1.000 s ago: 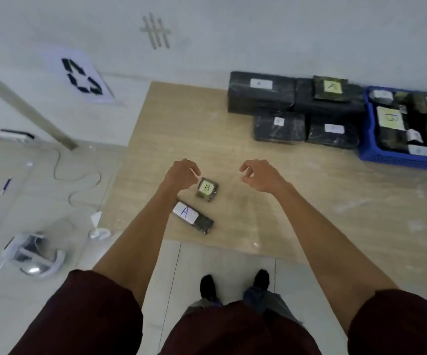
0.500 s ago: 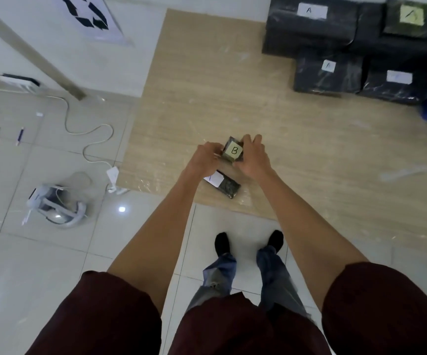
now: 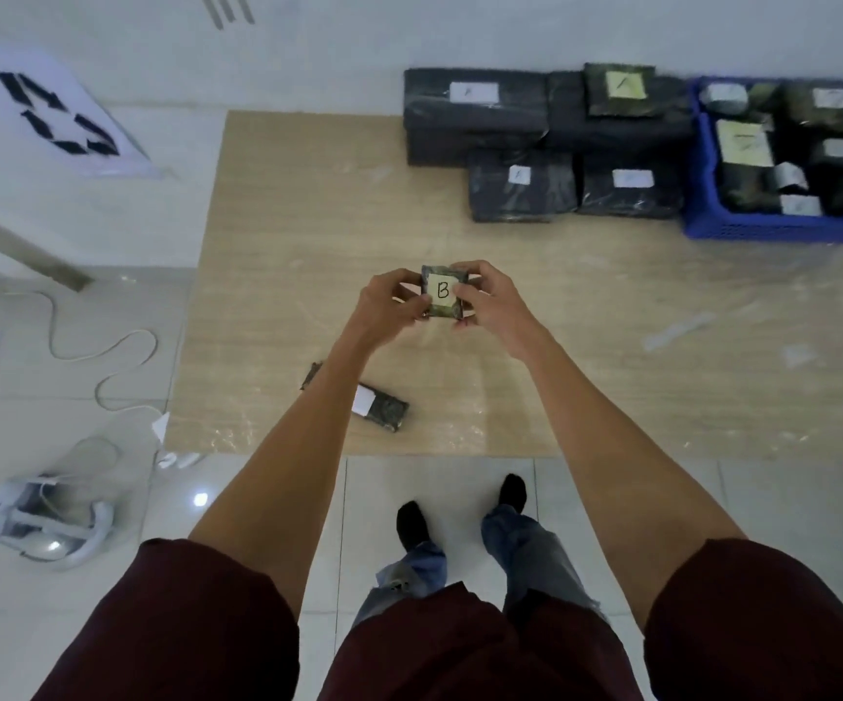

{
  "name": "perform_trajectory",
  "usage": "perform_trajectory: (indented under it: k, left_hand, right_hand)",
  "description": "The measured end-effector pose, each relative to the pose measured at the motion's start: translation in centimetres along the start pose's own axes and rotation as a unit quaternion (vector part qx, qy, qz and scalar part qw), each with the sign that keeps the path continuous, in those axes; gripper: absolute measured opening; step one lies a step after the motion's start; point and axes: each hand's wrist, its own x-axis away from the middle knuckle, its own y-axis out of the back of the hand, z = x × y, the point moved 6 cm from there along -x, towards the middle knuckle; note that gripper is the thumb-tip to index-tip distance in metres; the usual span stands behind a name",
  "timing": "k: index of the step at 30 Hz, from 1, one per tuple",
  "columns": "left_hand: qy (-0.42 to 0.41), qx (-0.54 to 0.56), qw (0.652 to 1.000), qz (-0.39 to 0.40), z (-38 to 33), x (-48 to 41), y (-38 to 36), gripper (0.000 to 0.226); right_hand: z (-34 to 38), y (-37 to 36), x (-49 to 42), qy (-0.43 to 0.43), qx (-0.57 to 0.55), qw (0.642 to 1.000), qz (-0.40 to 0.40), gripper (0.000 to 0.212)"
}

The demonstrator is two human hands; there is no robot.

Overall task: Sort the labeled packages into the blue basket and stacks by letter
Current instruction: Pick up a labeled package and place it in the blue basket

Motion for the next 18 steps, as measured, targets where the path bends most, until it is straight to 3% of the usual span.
perform_trajectory:
  k: [7,12,18]
  left_hand:
    - [-0.067,0.033,0.996,0.047,-9.8,-3.0,-4.7,0.019]
    - [-0.123,0.037,0.991,0.031,-17.0,-4.9,-7.6,0.034]
    - [-0.143,0.064,0.988,-0.013,-23.5,-7.6,-10.4,0.029]
  right_hand:
    - [4.9,9.0,1.0,0.072,-0.059,0.995,-0.023,0.038]
    - [8.7,15.4,0.7,0.132,-0.047,0.989,-0.046,0.039]
    - [13.5,21.6,-0.4,0.187,-0.026,0.981,-0.039,0.042]
